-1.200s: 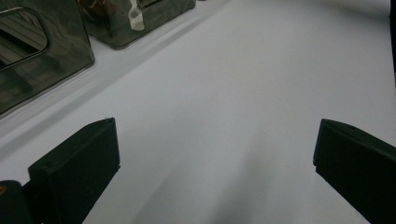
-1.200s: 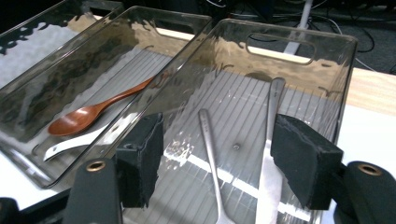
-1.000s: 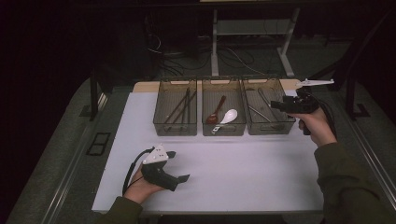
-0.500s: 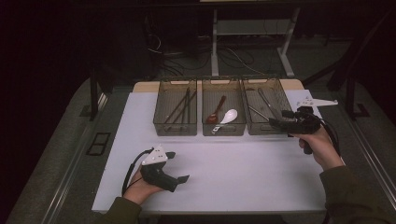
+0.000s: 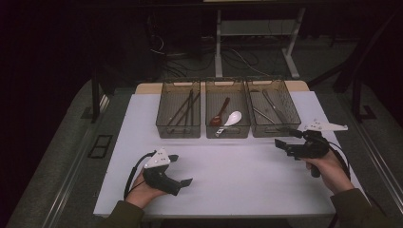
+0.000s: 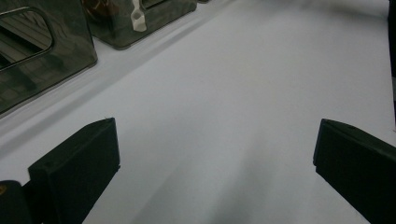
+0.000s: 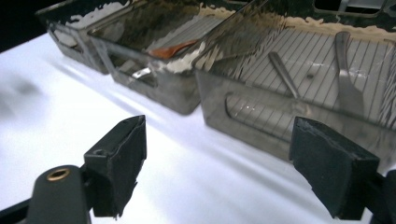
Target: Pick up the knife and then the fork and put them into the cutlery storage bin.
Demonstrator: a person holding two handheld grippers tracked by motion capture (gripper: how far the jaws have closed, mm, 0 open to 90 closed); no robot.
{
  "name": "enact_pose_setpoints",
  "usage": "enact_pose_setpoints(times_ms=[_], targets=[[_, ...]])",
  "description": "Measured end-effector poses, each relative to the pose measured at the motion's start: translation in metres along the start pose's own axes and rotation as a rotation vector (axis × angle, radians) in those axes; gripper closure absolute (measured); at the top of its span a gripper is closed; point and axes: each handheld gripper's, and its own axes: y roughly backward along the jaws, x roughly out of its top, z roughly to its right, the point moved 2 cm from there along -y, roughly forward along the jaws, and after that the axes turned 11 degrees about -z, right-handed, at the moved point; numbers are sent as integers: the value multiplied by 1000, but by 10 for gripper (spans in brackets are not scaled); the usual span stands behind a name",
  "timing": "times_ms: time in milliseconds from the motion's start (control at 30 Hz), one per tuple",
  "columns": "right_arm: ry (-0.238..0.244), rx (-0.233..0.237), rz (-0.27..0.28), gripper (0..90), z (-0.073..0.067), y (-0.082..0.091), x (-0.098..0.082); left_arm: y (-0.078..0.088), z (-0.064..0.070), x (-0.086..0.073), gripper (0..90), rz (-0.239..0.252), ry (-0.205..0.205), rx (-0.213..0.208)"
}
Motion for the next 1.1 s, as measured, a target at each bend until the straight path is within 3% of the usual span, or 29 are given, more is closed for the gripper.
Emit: enact_pose_setpoints(times_ms=[267, 700, 1100], targets=[[24, 16, -20, 184, -12, 1, -26, 0, 0, 0, 0, -2, 0, -1], [77, 51, -53, 181, -32, 3, -52, 0, 1, 0, 0, -2, 2, -3], [117, 55, -86, 175, -38, -2, -61, 0, 0, -1, 0, -1, 0, 0]])
